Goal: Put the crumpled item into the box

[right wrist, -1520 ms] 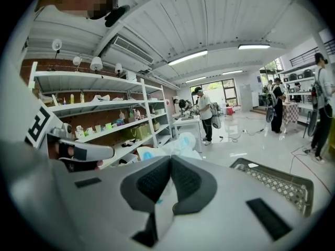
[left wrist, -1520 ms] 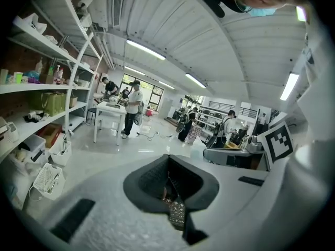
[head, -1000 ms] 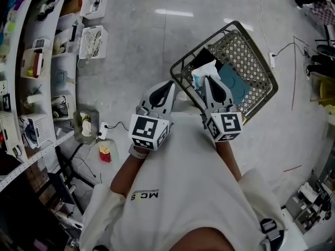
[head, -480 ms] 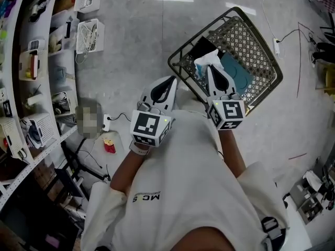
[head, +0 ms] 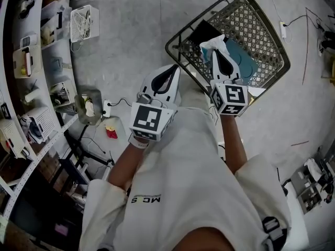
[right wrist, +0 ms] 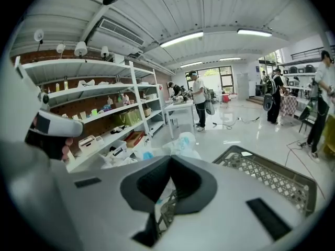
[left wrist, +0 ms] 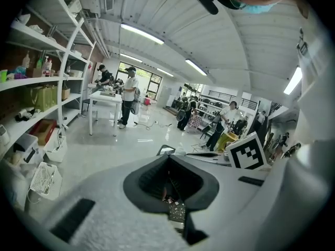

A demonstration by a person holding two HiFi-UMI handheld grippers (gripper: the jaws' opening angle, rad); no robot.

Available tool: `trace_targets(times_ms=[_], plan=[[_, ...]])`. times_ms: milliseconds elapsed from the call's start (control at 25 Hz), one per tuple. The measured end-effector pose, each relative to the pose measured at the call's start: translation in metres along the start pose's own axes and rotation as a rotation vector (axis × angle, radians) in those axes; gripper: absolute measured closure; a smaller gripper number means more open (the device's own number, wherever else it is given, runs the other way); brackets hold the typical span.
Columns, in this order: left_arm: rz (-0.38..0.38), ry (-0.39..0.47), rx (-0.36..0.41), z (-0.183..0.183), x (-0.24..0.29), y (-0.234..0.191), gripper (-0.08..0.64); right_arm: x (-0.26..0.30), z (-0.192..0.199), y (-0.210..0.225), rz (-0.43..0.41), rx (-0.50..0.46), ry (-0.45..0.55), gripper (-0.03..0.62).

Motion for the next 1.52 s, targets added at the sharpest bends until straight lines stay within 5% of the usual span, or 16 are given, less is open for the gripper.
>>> trace_targets(times_ms=[1520], plan=[[0.013,-0.151,-0.054,0.044,0.045,-0.025,0.54,0.119,0.115,0.101,0.211,0.098,-0.212,0.574]])
Point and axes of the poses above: the fingertips, and each gripper's own axes: x forward along the fingers, y to its right, z out of its underside, the point moved 5 cm from there along -x, backward along the fingers, and after that the axes turned 13 degrees about x, right-handed, at the moved point
